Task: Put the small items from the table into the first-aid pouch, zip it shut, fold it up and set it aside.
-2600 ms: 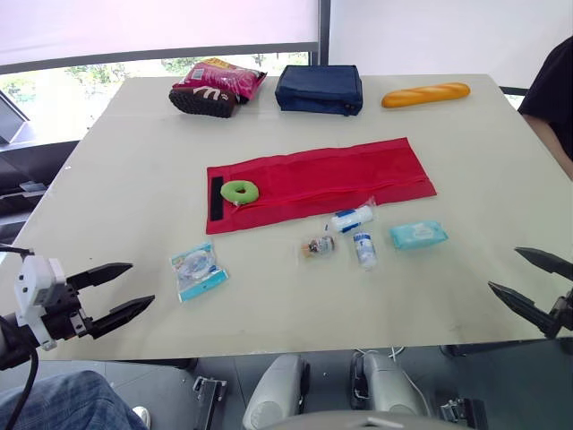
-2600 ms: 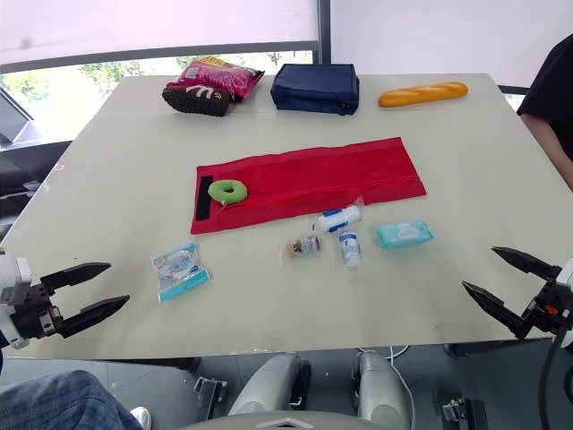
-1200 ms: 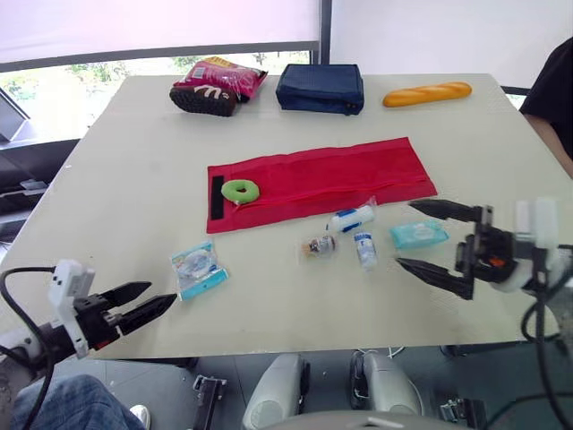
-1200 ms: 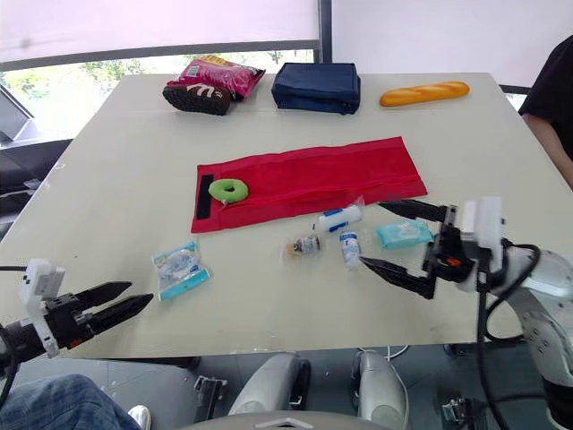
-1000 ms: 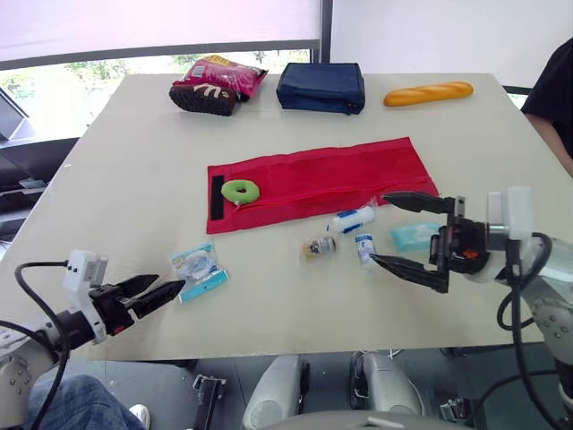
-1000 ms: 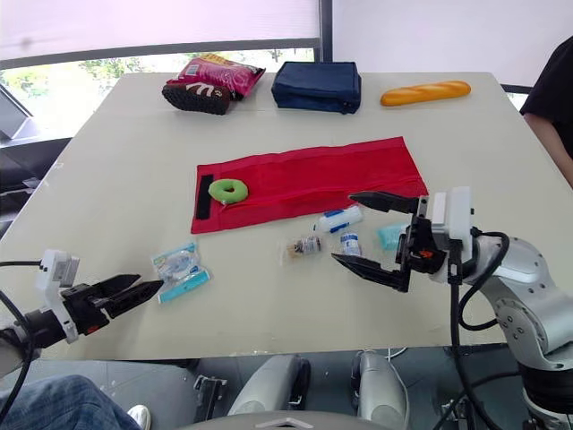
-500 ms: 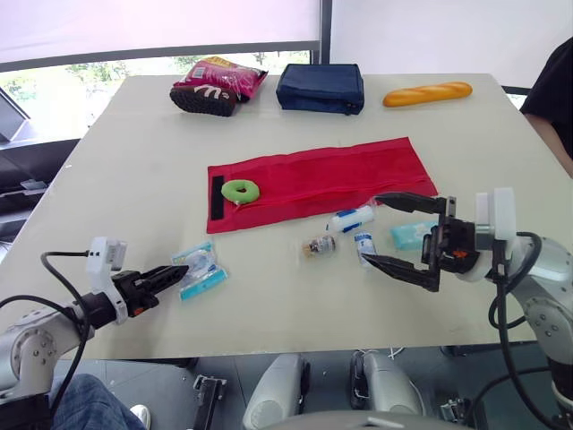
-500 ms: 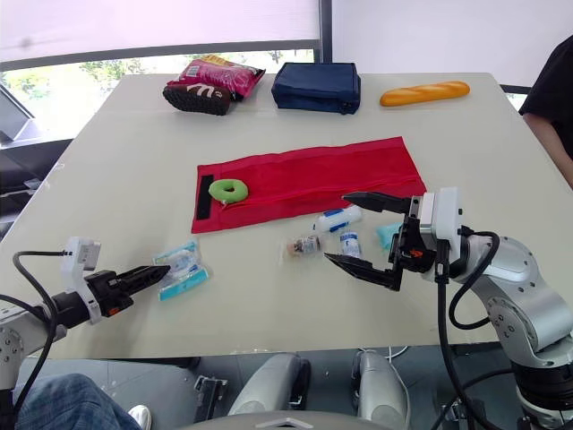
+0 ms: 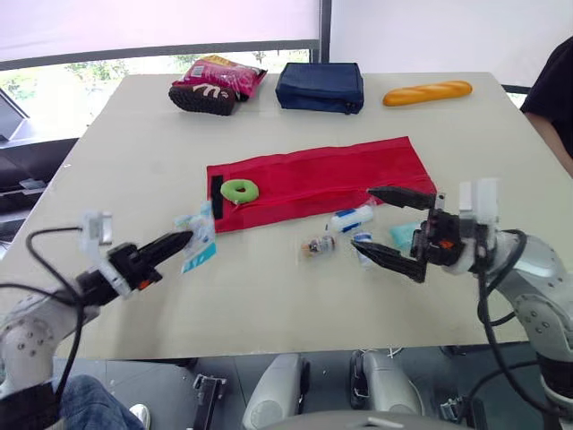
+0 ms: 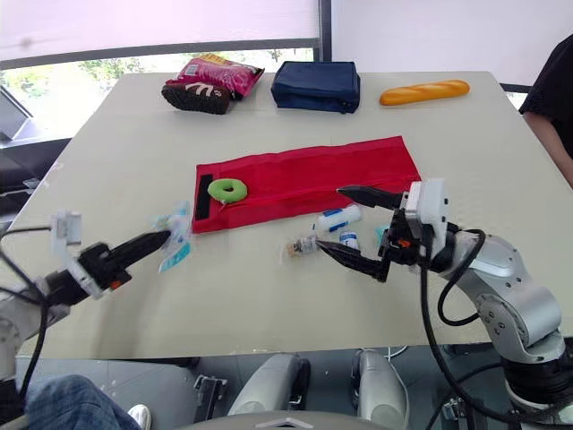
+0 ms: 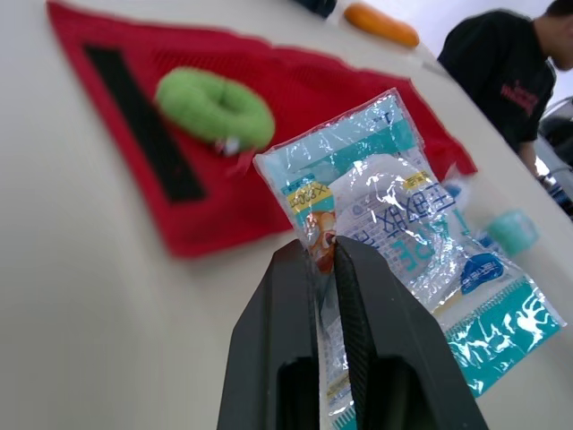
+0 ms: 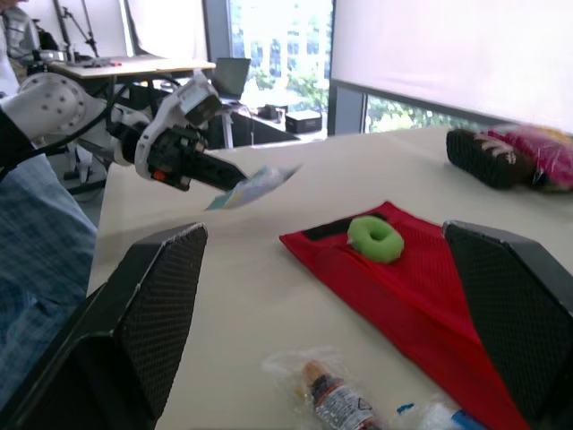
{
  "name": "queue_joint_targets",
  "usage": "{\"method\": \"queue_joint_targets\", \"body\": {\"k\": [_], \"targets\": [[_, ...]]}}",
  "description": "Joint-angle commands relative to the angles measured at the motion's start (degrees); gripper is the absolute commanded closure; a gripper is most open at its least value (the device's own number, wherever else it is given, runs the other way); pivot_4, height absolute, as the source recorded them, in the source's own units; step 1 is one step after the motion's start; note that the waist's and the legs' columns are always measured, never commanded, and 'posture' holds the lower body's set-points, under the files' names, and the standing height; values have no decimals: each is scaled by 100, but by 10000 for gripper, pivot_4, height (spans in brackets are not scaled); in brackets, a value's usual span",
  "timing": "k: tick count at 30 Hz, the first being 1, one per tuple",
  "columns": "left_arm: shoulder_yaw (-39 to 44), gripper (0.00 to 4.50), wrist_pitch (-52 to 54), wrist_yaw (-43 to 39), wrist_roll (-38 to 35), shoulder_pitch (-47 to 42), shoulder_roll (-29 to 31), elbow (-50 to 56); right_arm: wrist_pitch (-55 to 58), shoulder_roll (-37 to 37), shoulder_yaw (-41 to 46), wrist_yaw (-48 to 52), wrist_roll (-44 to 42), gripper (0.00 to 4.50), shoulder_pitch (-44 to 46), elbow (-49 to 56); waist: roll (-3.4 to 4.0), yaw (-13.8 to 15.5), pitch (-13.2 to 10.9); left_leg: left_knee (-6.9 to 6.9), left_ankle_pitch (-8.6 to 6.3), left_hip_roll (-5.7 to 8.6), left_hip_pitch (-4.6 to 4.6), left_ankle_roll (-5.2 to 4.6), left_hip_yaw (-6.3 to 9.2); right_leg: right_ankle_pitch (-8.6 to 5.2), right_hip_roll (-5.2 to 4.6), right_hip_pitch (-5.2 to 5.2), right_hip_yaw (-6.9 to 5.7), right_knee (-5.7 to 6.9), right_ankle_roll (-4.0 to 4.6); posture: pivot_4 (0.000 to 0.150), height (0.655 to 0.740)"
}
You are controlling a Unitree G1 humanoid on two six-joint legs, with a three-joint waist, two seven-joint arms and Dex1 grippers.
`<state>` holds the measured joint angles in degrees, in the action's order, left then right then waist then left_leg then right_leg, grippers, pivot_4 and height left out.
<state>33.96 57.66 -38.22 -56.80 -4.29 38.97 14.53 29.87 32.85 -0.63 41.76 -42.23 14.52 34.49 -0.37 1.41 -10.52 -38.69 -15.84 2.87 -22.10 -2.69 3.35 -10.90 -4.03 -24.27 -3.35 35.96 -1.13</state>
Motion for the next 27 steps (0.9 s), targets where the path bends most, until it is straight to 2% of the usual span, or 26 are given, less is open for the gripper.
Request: {"method": "queue_joint_targets", "body": {"k": [1, 4, 6, 9, 15, 20, 24, 27], "targets": [[-461, 43502, 103, 948, -206, -699, -383, 484, 642, -178, -155, -832, -94, 0, 231, 364, -2, -10, 2, 0, 2, 1, 1, 4, -2, 1, 0, 0, 2, 0, 0, 1500, 7397], [-942, 43502, 3, 1956, -101, -1378, -1183, 603, 1054, -392, -315, -1343, 12, 0, 464, 311, -3, -18, 2, 1, 4, 4, 2, 5, -2, 1, 3, 0, 4, 1, 1, 1500, 7397], [-1330, 43502, -47, 2236, 6, -1560, -1545, 819, 1364, -535, -340, -1682, 24, 0, 654, 175, -8, -36, 2, 1, 4, 6, 2, 5, -4, 2, 4, 0, 6, 2, 2, 1500, 7397], [-1637, 43502, -113, 2600, 53, -1729, -1976, 914, 2204, -886, -136, -2317, -486, 0, 1005, -61, -12, -72, 3, 1, 5, 7, 6, 4, -16, 7, 10, -1, 22, 5, 9, 1500, 7397], [-2199, 43502, -339, 2374, 270, -1720, -2066, 1007, 3370, -1833, 256, -3559, -1597, 0, 1500, -522, -12, -67, 3, 15, 12, -2, 3, 12, -33, 8, 27, -22, 40, 19, 16, 1500, 7397], [-2494, 43502, -532, 2222, 403, -1719, -2118, 1045, 3773, -2390, 555, -4382, -2070, 0, 1788, -847, -12, -66, 3, 13, 12, -1, 9, 9, -57, 9, 32, -31, 63, 37, 16, 1500, 7397], [-2565, 43502, -608, 2202, 381, -1732, -2137, 1053, 3872, -2536, 646, -4689, -2230, 0, 1923, -988, -13, -72, 3, 13, 12, 0, 11, 9, -72, 8, 36, -43, 79, 56, 17, 1500, 7397], [-2605, 45000, -642, 2182, 391, -1720, -2125, 1060, 3826, -2556, 649, -4782, -2209, 7761, 1966, -1049, -12, -78, 3, 13, 12, -1, 12, 8, -76, 8, 45, -45, 83, 58, 16, 1500, 7397]]}}
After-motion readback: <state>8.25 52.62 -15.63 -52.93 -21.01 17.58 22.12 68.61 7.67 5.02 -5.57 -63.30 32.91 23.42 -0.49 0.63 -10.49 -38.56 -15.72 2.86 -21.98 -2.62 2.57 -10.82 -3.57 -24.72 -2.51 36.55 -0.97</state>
